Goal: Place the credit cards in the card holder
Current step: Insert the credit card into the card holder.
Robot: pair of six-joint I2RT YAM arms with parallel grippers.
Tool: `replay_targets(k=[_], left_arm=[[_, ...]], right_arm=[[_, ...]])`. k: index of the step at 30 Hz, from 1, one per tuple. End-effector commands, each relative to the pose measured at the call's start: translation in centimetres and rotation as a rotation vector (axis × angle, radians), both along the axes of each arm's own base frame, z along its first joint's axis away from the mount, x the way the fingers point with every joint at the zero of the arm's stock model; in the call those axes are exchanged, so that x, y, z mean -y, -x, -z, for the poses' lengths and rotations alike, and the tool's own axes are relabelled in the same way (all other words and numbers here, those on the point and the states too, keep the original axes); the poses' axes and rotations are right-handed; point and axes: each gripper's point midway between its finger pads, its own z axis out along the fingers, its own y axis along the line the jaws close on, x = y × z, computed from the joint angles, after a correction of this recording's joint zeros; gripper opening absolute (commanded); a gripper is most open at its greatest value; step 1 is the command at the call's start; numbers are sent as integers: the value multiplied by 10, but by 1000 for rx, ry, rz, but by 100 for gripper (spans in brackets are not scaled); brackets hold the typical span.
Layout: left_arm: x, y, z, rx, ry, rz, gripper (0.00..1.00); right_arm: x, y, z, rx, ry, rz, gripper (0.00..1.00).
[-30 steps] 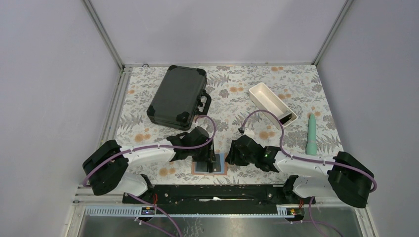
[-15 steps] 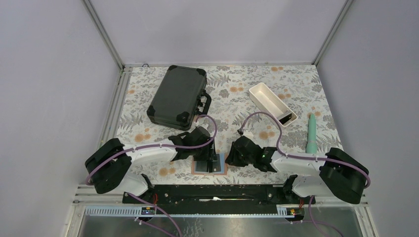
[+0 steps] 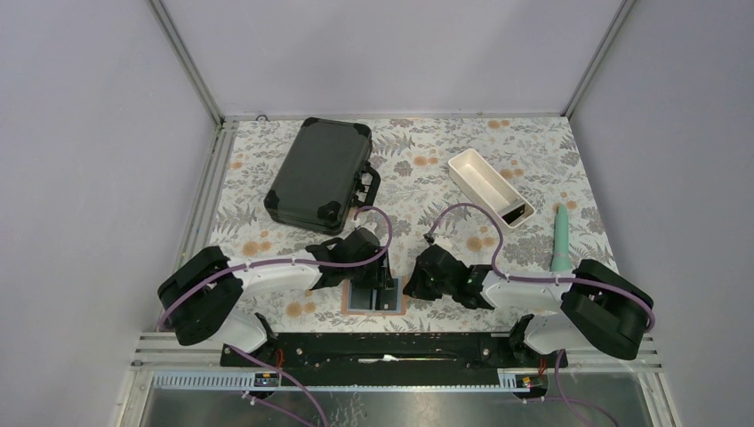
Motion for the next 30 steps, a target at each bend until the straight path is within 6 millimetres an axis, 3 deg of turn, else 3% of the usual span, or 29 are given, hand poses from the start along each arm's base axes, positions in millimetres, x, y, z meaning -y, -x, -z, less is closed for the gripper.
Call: replay_targets(k=[1, 9, 16, 21, 24, 30], left_arm=[[12, -4, -5, 7, 59, -4, 51], [25, -4, -21, -2, 144, -10, 51], [27, 4, -21, -38, 187, -17, 50], [29, 4, -36, -21, 228, -17, 50], [26, 2, -48, 6, 220, -10, 51], [-2, -10, -64, 77, 161, -42, 59]], right_arm=[[3, 3, 9, -27, 10, 10, 11], [3, 2, 11, -30, 17, 17, 1], [5, 0, 10, -22, 17, 26, 0], [4, -2, 3, -8, 11, 30, 0], [6, -4, -5, 11, 11, 37, 7], [9, -9, -29, 80, -16, 31, 27]])
